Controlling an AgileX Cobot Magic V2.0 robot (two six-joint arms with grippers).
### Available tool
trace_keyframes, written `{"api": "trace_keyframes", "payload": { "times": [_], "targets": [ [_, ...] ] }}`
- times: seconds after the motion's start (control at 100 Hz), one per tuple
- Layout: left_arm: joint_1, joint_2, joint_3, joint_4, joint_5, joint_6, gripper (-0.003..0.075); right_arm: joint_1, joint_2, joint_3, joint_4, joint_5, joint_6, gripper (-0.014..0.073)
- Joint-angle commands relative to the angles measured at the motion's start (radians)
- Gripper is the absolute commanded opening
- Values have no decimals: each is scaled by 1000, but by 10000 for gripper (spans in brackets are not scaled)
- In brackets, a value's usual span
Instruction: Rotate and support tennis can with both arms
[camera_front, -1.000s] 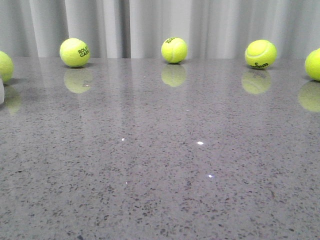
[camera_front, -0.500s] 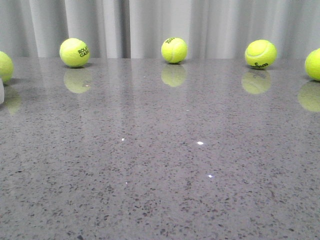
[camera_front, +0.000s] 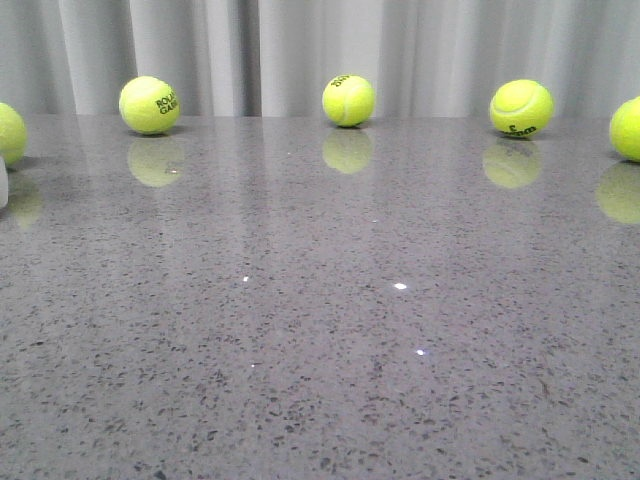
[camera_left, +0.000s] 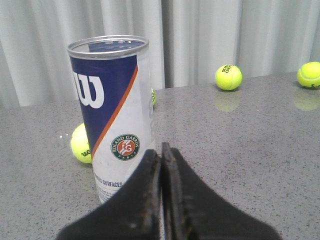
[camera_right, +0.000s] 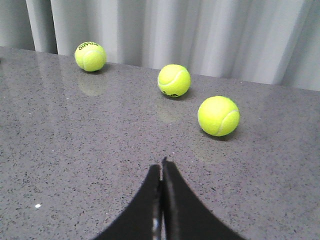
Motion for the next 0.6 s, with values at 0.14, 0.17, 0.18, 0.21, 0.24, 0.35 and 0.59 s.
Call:
{"api": "trace_keyframes", "payload": {
  "times": [0.14,0.17,0.18,0.21,0.24,0.35,0.59],
  "targets": [
    [-2,10,-26,-6,-84,-10,-21,-8,2,-26,-9,-86,0,-67],
    [-2,10,-26,-6,-89,-10,-21,-8,2,-26,-9,-86,0,-67],
    [-2,10,-26,-6,-89,-10,-21,-8,2,-26,-9,-86,0,-67],
    [-2,10,-26,-6,-95,-10,-21,-8,2,-26,-9,-86,0,-67],
    [-2,10,-26,-6,-95,-10,-21,-8,2,-26,-9,-86,0,-67],
    [15,7,-24,-6,-97,-10,-21,-8,2,-26,-9,-86,0,-67],
    [128,-75,59,-6,-144,-10,-21,-8,2,-26,-9,-86,0,-67]
  ]
}}
